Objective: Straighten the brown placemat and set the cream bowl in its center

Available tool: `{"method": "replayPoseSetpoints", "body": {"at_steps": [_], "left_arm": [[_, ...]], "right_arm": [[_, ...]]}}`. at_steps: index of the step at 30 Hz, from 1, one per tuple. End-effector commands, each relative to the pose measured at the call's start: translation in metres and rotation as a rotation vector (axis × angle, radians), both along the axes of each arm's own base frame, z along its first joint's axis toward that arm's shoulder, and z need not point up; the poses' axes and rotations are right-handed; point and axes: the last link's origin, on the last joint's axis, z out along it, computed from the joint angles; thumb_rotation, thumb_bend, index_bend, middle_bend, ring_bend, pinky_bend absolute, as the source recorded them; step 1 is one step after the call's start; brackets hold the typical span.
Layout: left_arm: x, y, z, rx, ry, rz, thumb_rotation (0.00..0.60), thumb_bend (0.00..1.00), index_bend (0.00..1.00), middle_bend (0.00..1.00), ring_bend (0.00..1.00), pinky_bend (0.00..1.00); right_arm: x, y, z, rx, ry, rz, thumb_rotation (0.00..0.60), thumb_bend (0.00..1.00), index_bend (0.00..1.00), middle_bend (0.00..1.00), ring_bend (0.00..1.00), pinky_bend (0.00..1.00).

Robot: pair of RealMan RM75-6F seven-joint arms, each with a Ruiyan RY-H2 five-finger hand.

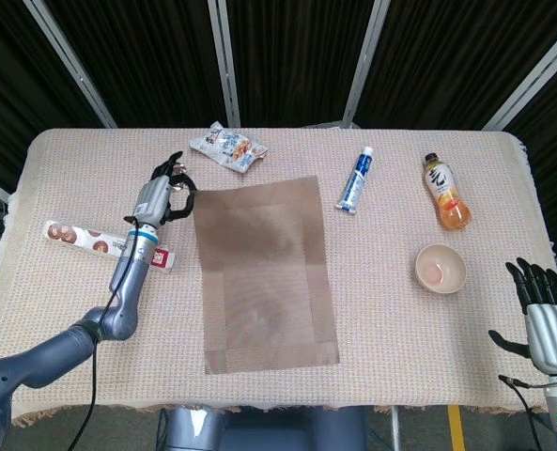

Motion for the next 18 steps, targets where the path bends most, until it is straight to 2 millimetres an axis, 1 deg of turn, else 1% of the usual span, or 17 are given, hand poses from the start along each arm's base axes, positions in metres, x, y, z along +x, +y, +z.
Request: {"method": "replayPoseSetpoints", "body": {"at_steps": [1,2,3,4,6,8,14,16,18], "left_arm": [[-0.028,-0.003,-0.002,-0.041,0.004,0.076,0.6,0.17,0.19,0.0,0.0,0.0],[-0.031,-0.004,-0.001,-0.044,0.01,0.077,0.6,0.09,0.09,0.0,0.0,0.0],[-0.038,-0.006,0.003,-0.042,0.022,0.076,0.6,0.02,0.01,0.0,0.0,0.0],[-0.041,-0.008,0.006,-0.031,0.031,0.07,0.6,0.0,0.0,0.0,0.0,0.0],[-0.046,-0.009,0.015,0.008,0.053,0.053,0.6,0.0,0.0,0.0,0.0,0.0],[-0.052,-0.013,0.031,0.082,0.085,0.012,0.6,0.0,0.0,0.0,0.0,0.0],[-0.064,-0.024,0.061,0.167,0.191,-0.067,0.6,0.0,0.0,0.0,0.0,0.0],[-0.076,-0.035,0.079,0.204,0.313,-0.098,0.6,0.0,0.0,0.0,0.0,0.0],[-0.085,-0.044,0.091,0.218,0.382,-0.102,0.6,0.0,0.0,0.0,0.0,0.0]], "right_arm": [[0.0,0.0,0.0,0.0,0.001,-0.001,0.6,0.0,0.0,0.0,0.0,0.0],[0.0,0.0,0.0,0.001,0.001,-0.001,0.6,0.0,0.0,0.0,0.0,0.0],[0.0,0.0,0.0,0.0,0.0,-0.001,0.6,0.0,0.0,0.0,0.0,0.0],[0.001,0.001,0.0,0.001,0.0,-0.001,0.6,0.0,0.0,0.0,0.0,0.0],[0.001,0.001,-0.001,0.003,-0.001,-0.001,0.6,0.0,0.0,0.0,0.0,0.0],[0.001,0.001,-0.002,0.011,0.0,-0.001,0.6,0.0,0.0,0.0,0.0,0.0],[0.001,0.002,-0.009,0.053,-0.019,-0.006,0.6,0.0,0.0,0.0,0.0,0.0],[0.004,0.001,-0.017,0.096,-0.02,0.008,0.6,0.0,0.0,0.0,0.0,0.0],[0.008,0.0,-0.024,0.136,-0.011,0.034,0.6,0.0,0.0,0.0,0.0,0.0]]}}
